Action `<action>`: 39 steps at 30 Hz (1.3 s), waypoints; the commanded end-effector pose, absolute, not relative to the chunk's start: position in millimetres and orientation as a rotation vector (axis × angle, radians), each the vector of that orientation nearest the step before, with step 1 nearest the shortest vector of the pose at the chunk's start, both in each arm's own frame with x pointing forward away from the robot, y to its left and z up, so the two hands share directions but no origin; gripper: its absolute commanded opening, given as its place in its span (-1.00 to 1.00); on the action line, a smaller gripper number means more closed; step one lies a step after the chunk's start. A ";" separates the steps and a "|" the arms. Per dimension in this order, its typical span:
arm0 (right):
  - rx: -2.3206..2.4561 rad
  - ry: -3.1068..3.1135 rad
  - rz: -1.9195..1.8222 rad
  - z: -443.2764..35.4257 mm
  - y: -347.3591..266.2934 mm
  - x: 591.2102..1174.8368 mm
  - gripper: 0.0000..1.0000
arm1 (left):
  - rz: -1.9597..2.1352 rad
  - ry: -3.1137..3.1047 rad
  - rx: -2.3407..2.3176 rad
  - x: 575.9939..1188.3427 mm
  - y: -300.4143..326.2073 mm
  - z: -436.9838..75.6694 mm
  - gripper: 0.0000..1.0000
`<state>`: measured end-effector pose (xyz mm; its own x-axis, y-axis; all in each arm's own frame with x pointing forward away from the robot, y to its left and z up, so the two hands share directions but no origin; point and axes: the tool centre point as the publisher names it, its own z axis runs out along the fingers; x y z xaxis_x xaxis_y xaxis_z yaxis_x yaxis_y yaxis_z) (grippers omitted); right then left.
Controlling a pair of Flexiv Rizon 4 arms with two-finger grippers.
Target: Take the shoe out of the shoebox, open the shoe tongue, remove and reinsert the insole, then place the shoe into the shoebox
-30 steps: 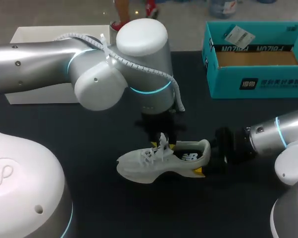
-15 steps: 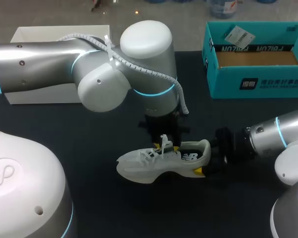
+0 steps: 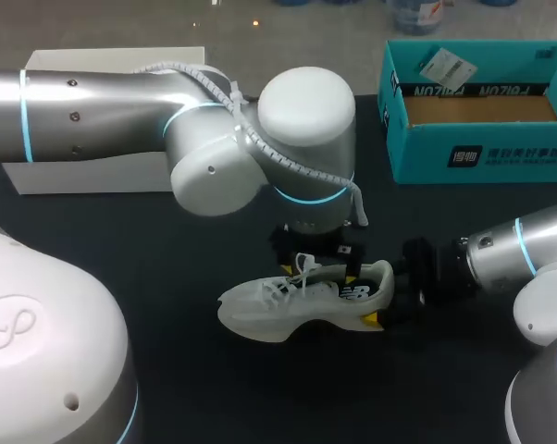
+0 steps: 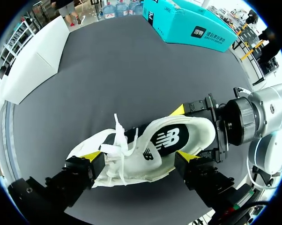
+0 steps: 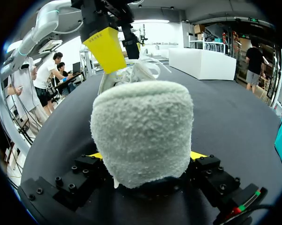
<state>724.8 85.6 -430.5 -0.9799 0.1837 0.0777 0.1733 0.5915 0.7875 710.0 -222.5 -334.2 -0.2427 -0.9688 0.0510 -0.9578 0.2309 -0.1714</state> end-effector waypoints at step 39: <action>0.315 2.796 1.371 -439.2 89.7 721.1 -1.00 | -0.101 2.174 -1.822 730.5 -202.9 -387.5 1.00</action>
